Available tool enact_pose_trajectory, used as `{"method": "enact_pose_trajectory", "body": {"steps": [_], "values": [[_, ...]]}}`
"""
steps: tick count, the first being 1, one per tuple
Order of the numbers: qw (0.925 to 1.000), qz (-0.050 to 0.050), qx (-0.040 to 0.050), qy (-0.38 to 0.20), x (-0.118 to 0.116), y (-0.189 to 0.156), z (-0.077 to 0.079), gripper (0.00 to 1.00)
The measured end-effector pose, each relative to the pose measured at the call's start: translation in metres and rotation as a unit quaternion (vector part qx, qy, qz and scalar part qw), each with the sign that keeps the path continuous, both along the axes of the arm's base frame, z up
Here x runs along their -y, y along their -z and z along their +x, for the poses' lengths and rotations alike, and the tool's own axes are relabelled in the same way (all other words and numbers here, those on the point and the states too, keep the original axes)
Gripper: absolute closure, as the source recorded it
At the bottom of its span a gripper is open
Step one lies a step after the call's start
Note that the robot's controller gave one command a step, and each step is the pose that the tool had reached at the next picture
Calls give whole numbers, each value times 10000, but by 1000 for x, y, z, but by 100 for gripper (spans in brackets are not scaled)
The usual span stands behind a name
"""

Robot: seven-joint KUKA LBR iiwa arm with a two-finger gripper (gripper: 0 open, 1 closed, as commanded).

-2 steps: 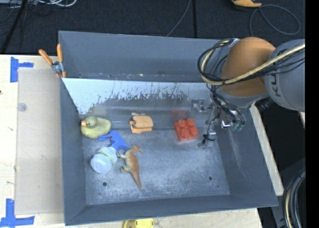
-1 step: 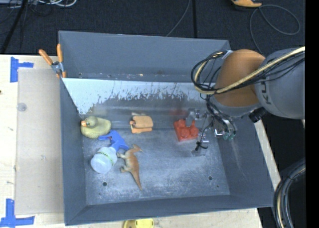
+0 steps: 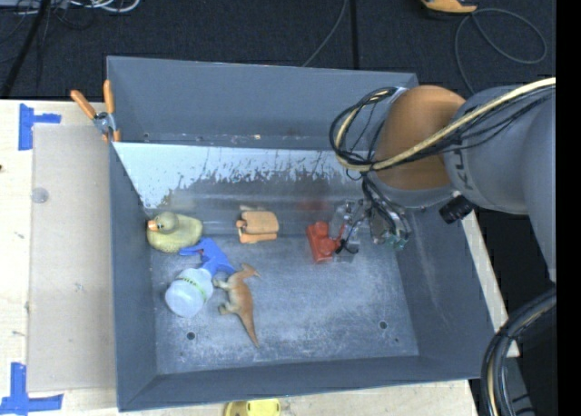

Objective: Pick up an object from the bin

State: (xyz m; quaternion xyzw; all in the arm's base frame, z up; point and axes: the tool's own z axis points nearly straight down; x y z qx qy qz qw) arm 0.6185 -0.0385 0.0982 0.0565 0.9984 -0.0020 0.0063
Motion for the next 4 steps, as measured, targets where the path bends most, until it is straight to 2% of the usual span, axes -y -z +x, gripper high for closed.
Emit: {"method": "enact_pose_trajectory", "body": {"steps": [1,2,3,4], "values": [[10000,-2,0,-6,0,0,0,100],[10000,13,-54,-50,-2,-52,-4,100],[9995,-5,1,-304,5,-100,-10,100],[10000,9,-56,-18,4,-139,-11,100]]}}
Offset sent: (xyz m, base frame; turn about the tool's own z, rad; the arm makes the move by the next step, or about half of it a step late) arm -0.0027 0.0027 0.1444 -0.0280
